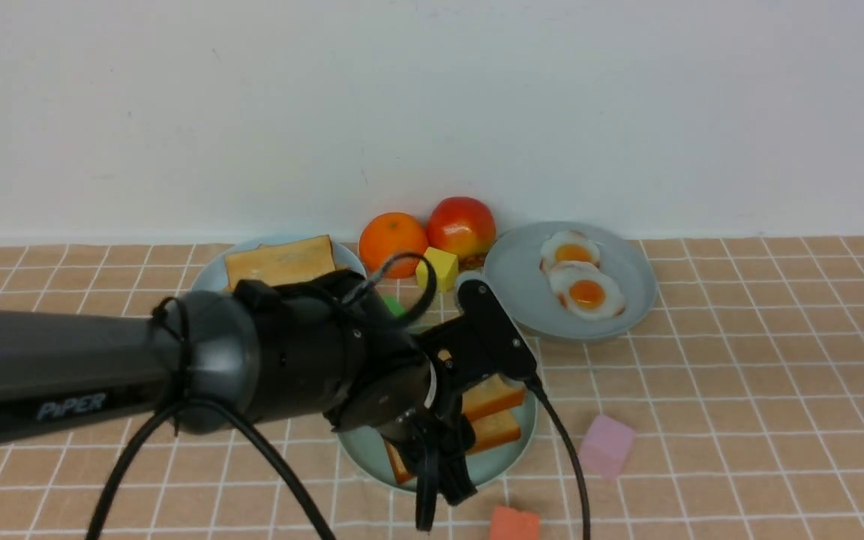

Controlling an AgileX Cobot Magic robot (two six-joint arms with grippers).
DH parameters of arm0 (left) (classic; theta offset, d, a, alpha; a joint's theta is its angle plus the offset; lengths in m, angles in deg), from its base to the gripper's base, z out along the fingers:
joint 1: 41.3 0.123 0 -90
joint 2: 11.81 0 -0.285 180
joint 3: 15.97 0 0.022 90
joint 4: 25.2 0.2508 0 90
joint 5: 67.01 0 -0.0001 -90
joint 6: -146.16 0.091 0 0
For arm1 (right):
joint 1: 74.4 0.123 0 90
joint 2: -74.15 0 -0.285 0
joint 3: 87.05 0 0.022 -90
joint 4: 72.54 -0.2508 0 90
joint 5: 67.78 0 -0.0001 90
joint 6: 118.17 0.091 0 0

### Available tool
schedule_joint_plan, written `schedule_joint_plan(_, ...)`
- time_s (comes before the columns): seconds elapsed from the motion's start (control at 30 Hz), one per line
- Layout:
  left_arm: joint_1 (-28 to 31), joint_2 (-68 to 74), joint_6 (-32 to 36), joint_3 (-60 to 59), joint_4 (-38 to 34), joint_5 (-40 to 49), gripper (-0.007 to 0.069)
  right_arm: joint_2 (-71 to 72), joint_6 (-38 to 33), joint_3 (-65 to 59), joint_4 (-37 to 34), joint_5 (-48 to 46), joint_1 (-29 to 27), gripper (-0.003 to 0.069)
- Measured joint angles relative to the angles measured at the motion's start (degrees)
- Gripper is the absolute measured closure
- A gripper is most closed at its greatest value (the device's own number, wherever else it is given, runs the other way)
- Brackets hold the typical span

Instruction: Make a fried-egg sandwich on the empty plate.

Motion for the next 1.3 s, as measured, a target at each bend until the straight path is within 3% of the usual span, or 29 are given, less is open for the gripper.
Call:
schedule_joint_plan(0.33,0.0,-7.45,0.0,0.0,-6.88,2.25,0.0272,0.0,0.0,0.0,-0.2,0.0,0.0,0.0583)
schedule_joint_plan(0.43,0.0,-11.62,-0.79,-0.08,-10.36,5.09,0.0328,0.0,0.0,0.0,-0.2,0.0,0.0,0.058)
schedule_joint_plan(0.57,0.0,-26.07,-3.14,-2.23,-18.93,7.97,0.0596,0.57,0.0,0.66,0.61,-0.51,0.0,0.0578)
schedule_joint_plan(0.63,0.0,-34.4,-3.05,-5.74,-22.45,6.61,0.0638,1.99,0.0,0.66,2.01,-1.06,0.0,0.0582)
schedule_joint_plan(0.87,0.0,-63.13,-3.0,-25.67,-30.47,-5.49,0.0638,10.62,1.17,0.46,9.02,-3.05,0.0,0.0662)
schedule_joint_plan(1.07,0.0,-82.9,-3.0,-42.28,-32.79,-17.24,0.0638,18.77,4.82,-3.61,13.17,-3.13,0.0,0.0662)
schedule_joint_plan(1.3,0.0,-94.18,-3.0,-53.42,-33.16,-22.73,0.0638,23.78,8.8,-15.98,14.28,8.81,0.0,0.0659)
